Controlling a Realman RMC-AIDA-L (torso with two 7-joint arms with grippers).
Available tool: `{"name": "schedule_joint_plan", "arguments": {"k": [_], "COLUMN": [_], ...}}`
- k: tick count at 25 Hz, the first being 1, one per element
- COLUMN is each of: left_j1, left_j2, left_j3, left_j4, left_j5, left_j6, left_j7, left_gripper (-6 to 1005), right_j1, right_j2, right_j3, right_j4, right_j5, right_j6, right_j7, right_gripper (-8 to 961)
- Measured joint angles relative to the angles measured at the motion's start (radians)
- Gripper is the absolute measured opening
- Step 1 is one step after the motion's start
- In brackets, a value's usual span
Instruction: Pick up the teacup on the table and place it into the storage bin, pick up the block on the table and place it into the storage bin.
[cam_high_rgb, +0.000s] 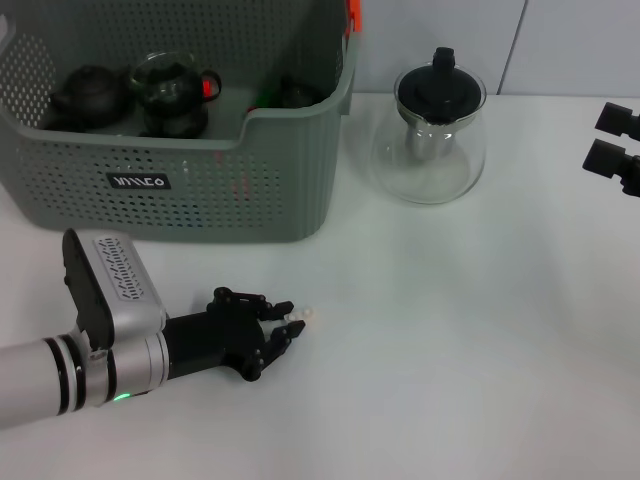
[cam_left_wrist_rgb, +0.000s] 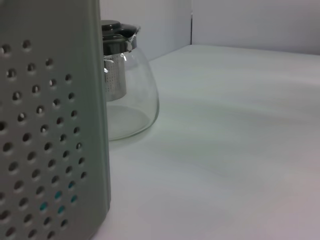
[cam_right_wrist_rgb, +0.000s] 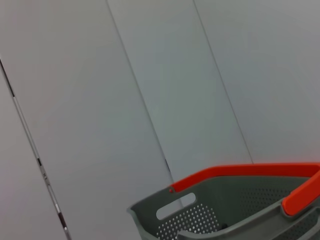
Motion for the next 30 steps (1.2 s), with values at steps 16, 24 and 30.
{"name": "schedule_joint_plan", "arguments": {"k": [16, 24, 30], "left_j1": [0.014, 0.118, 0.118], "left_j2": [0.007, 0.012, 0.042], "left_j3": [-0.004, -0.056, -0.246], "left_j4": [0.036, 0.282, 0.451], "left_j5": [-0.014, -0.023, -0.062], "left_j6": [0.074, 0.358, 0.622], "left_j7": [-0.079, -0.279, -0.418], "left_gripper": [195, 205, 213], "right_j1": [-0.002, 0.002, 0.007], "right_j2": [-0.001, -0.002, -0.002], "right_j3": [0.0, 0.001, 0.0], "right_j4": [0.0, 0.0, 0.0], "right_j5": [0.005, 0.005, 0.005], "right_j6": [-0.012, -0.012, -0.01], "right_j7": [-0.002, -0.004, -0.008], "right_gripper": [947, 947, 947]}}
